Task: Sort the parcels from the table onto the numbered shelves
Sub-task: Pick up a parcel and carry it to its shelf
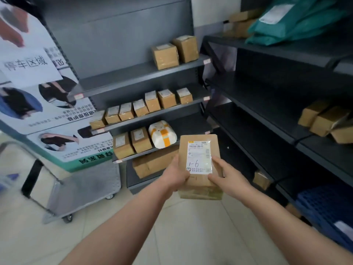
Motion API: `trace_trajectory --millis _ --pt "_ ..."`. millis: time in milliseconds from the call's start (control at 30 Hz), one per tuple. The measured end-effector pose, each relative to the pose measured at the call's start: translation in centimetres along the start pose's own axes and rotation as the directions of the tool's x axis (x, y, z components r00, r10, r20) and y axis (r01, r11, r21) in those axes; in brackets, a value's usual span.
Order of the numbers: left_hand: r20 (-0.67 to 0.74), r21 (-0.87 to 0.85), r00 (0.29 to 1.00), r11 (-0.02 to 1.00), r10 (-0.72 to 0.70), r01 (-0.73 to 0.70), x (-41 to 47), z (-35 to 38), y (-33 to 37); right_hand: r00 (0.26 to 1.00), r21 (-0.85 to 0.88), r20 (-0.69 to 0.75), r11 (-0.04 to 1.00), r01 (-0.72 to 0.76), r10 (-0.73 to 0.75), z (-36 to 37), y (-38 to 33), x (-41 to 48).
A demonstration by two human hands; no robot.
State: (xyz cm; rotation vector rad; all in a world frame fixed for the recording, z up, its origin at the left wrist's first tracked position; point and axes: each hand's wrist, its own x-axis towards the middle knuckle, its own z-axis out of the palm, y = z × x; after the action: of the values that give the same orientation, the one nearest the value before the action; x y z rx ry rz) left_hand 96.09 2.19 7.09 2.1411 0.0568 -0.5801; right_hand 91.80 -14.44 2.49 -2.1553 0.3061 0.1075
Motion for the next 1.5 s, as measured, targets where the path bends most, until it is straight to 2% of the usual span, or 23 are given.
trace_trajectory --millis 233,400,600,767,967,1167,1200,1267,1333,1400,1500 --pt "-0.156 -0.123 0.988 0.992 -0.006 -0.013 6.6 -3.6 4.9 0.987 -0.011 0.077 0.990 0.142 -0.141 -2.9 -3.7 11.3" --pt "-0.215 -0.109 0.976 0.994 -0.024 0.000 10.2 -6.5 6.6 0.968 0.015 0.159 0.980 0.196 -0.196 -2.9 -6.6 16.6" --pt "-0.340 -0.073 0.940 0.995 0.033 -0.061 15.0 -12.1 9.2 0.938 0.019 0.159 0.951 0.310 -0.309 -3.1 -12.8 23.2" --pt "-0.399 -0.093 0.911 0.984 0.105 -0.154 19.9 -18.5 11.2 0.914 0.026 0.121 0.922 0.387 -0.387 -2.1 -19.2 30.0" --pt "-0.441 -0.026 0.876 0.973 0.194 -0.229 27.5 -27.2 14.1 0.896 0.072 0.049 0.896 0.438 -0.442 -0.6 -26.3 38.5" --pt "-0.494 -0.008 0.814 0.934 0.307 -0.357 34.7 -34.3 17.6 0.857 0.075 -0.041 0.853 0.516 -0.514 -0.1 -32.9 47.3" --pt "-0.492 -0.010 0.808 0.926 0.324 -0.378 36.0 -35.1 17.9 0.853 0.040 -0.056 0.852 0.521 -0.519 0.0 -33.6 48.9" --pt "-0.468 0.001 0.813 0.920 0.346 -0.392 38.5 -35.7 18.6 0.846 -0.141 -0.039 0.841 0.522 -0.531 0.1 -34.4 51.7" --pt "-0.436 0.142 0.823 0.931 0.363 -0.336 41.0 -35.8 18.6 0.817 -0.350 0.013 0.763 0.543 -0.576 0.3 -34.5 54.2" --pt "-0.473 0.342 0.782 0.902 0.406 -0.262 43.3 -35.8 18.5 0.791 -0.416 0.045 0.708 0.570 -0.610 0.4 -34.8 56.2" --pt "-0.517 0.402 0.740 0.885 0.431 -0.234 45.4 -36.5 18.5 0.764 -0.499 0.096 0.634 0.591 -0.637 -0.3 -35.9 58.4"
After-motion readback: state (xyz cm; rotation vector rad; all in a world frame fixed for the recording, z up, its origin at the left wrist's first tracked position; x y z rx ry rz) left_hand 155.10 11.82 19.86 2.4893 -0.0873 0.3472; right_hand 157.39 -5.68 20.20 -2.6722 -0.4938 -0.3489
